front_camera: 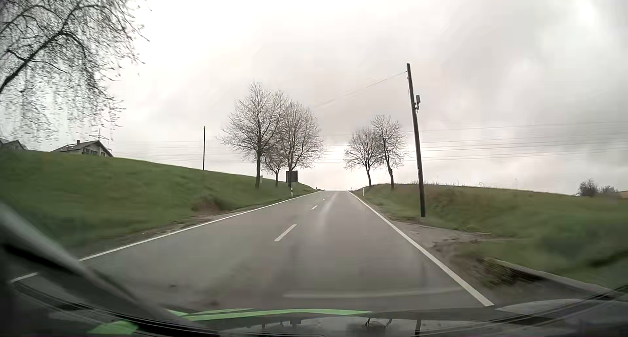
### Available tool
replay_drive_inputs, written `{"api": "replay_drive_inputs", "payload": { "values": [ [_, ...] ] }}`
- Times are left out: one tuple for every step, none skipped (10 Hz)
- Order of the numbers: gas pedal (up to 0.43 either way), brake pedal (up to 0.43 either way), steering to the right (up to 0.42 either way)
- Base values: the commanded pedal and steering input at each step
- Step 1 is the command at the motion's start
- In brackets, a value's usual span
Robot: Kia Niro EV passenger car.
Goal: Follow the waypoints while adhering to traffic rules and regulations
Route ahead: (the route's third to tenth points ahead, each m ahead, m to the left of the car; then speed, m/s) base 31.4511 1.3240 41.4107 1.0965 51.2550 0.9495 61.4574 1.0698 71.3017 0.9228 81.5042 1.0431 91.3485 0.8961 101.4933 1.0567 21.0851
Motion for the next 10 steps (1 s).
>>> {"api": "replay_drive_inputs", "payload": {
  "values": [
    [0.339,0.000,0.001],
    [0.311,0.000,0.001],
    [0.299,0.000,0.001],
    [0.299,0.000,0.001],
    [0.299,0.000,0.001],
    [0.331,0.000,0.001],
    [0.378,0.000,0.001],
    [0.378,0.000,0.001],
    [0.378,0.000,0.001],
    [0.370,0.000,0.001]
  ]
}}
